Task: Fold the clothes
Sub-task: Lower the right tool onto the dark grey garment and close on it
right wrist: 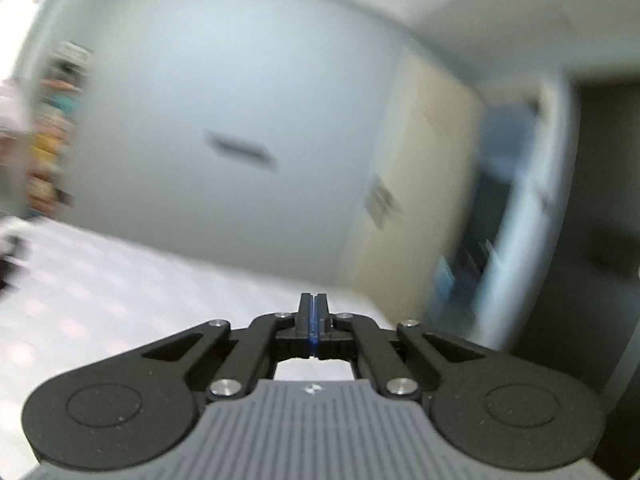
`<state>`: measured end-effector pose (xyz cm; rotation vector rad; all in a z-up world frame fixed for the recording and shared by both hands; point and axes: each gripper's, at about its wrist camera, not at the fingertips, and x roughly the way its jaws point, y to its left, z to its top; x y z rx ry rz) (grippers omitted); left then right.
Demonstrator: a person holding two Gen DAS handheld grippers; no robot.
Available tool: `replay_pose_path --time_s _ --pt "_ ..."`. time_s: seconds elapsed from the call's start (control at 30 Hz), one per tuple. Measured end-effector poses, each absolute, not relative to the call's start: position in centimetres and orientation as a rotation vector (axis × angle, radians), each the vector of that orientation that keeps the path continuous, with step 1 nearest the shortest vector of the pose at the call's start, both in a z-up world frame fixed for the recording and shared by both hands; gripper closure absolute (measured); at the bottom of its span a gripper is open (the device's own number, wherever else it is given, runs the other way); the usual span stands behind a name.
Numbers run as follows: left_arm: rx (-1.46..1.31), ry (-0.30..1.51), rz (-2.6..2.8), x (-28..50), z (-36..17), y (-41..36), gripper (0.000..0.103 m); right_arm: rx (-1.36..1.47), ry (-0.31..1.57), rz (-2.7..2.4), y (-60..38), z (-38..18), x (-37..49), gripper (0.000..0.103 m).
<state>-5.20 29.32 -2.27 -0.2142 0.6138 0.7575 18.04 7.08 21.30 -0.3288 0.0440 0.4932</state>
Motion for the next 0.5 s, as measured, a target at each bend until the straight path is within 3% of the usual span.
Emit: replay_pose_path --time_s 0.1,0.2,0.5 --pt "-0.244 0.601 0.783 -6.6 -2.0 30.1 0.000 -0.337 0.024 0.713 12.2 23.4 12.1 0.103" --pt "-0.239 0.603 0.783 -7.7 -2.0 30.4 0.000 -0.396 0.086 0.827 16.5 22.1 8.5 0.103" --pt "-0.273 0.631 0.803 -8.8 -3.7 32.6 0.000 -0.446 0.388 0.715 17.5 10.8 12.6 0.100"
